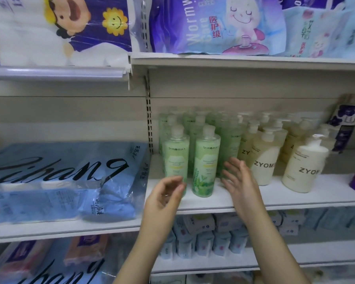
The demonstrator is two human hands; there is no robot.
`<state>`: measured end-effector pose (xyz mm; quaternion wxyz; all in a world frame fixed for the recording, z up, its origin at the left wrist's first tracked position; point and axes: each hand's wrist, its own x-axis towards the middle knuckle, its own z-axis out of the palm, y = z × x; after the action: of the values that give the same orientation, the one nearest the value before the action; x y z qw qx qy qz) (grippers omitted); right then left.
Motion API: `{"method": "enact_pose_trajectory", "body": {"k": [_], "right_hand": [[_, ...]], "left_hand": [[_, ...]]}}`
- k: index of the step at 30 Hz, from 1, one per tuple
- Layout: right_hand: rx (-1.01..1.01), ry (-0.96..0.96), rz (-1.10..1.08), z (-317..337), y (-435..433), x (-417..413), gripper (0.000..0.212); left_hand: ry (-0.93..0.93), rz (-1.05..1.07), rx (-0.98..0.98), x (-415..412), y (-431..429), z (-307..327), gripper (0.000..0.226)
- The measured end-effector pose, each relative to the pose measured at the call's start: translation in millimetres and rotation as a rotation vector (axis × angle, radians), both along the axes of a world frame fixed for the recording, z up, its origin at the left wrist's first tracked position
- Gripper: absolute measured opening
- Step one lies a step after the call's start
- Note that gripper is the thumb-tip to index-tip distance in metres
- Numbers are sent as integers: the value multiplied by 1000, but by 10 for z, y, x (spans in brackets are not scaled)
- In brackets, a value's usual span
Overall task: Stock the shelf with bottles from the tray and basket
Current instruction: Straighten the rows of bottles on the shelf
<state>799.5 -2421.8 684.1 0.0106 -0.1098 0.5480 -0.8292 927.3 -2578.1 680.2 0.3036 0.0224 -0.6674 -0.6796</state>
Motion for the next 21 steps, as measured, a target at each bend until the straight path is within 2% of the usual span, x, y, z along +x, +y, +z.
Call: {"method": "enact_pose_trajectory", "body": {"k": [2,3,5,6,8,10,16,21], "right_hand": [[58,45,-33,-12,136,-9,41],[84,69,-39,-8,213,-13,46],[135,109,-17,6,362,-25,73],[165,122,5,13,421,-38,78],[215,131,62,20,509,-79,67],[247,130,139,19,547,-131,65],[260,50,224,-14,479,-392,88],[186,43,246,16,363,-664,82]], "left_hand": [[-24,-109,-7,-37,284,16,18],[-38,-160,-42,-76,424,16,23],[-85,-258,-84,-172,678,22,34],[-119,-295,-82,-224,788,40,41],[-182,-319,-66,-358,972,68,58],[-231,-311,-34,-518,1113,97,65],[-197,-191,92,-1003,1339,167,73],[-127,-42,284,-1421,1326,208,60]]}}
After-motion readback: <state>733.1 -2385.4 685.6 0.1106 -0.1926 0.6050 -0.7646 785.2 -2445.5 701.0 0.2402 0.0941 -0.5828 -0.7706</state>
